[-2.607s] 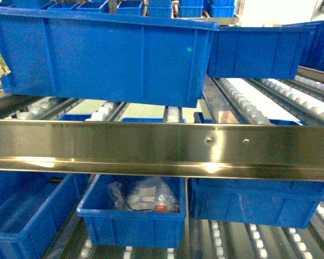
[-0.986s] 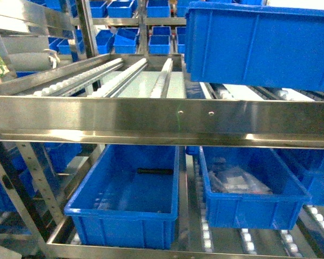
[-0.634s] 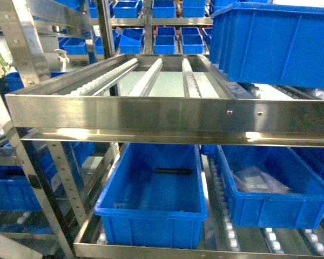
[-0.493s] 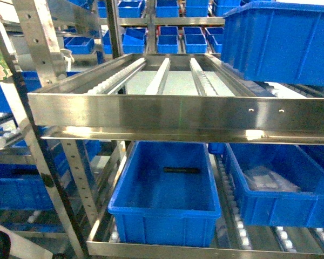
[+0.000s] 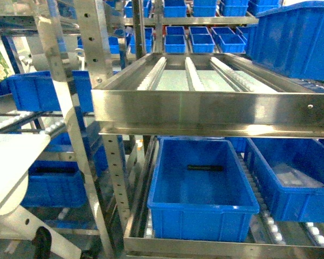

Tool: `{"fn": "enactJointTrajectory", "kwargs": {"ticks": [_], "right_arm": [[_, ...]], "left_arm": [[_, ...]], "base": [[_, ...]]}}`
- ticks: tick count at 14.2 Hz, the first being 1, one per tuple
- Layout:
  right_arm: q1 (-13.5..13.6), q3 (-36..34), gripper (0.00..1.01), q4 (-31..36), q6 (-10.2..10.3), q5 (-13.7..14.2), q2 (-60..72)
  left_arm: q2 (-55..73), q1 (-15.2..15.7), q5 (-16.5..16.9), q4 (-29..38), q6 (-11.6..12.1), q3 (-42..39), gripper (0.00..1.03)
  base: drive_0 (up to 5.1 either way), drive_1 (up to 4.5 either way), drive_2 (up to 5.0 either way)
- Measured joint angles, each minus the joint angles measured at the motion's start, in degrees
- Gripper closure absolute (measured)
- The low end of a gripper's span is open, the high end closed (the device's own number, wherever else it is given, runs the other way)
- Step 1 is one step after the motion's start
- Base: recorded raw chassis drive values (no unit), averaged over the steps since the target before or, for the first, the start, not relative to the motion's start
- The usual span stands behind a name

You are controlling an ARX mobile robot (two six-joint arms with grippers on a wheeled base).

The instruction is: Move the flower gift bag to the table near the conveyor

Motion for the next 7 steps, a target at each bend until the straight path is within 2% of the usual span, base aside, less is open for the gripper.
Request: {"fn": "enactJointTrajectory", "kwargs": {"ticks": [7], "right_arm": [[0.0, 0.0, 0.99, 0.0, 0.0, 0.0, 0.2]], "left_arm": [[0.0, 0.0, 0.0, 0.0, 0.0, 0.0, 1.01]], "base": [[-4.9, 1.50, 3.4]]}}
